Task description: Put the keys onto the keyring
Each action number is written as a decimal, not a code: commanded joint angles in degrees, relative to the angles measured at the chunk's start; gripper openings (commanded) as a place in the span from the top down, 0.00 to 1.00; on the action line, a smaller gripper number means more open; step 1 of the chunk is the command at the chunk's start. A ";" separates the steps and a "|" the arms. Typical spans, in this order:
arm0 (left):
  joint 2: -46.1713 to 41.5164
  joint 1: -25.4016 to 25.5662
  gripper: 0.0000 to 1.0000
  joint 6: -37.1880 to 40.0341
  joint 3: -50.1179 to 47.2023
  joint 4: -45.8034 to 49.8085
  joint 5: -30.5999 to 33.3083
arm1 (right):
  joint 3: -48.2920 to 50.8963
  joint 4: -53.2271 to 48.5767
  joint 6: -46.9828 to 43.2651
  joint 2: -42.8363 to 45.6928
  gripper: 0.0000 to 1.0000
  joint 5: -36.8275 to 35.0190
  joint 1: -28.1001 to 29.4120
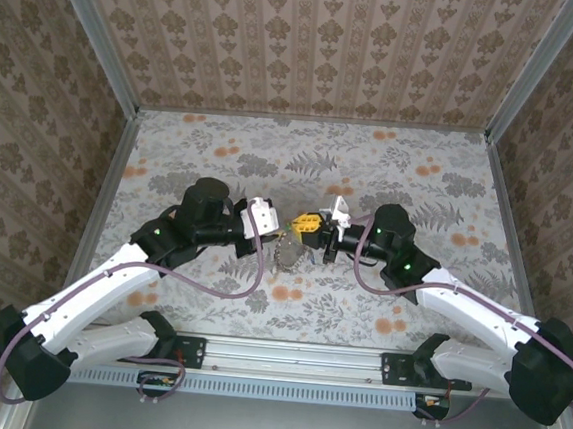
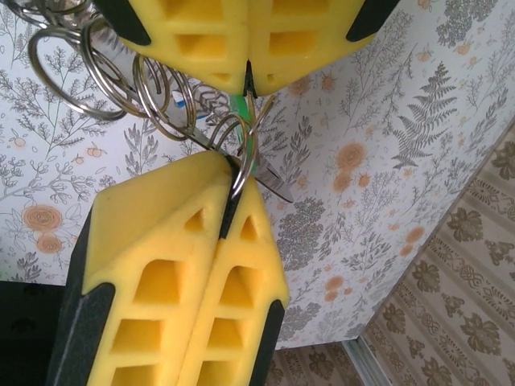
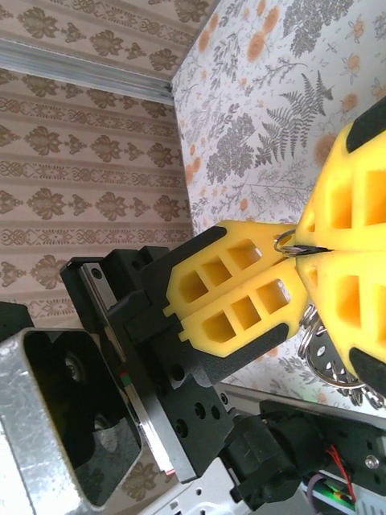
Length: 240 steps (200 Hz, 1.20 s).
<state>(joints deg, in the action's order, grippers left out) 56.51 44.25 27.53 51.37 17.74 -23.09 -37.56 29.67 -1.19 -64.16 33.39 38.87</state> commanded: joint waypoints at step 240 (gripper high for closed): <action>0.75 -2.85 0.69 -2.93 -1.32 -7.64 -12.02 | -0.67 5.49 -2.94 0.43 1.00 5.47 -0.08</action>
<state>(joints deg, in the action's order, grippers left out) 56.80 41.54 25.23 47.88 9.08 -33.87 -36.05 31.48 -3.22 -64.25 37.28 38.76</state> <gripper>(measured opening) 0.320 0.058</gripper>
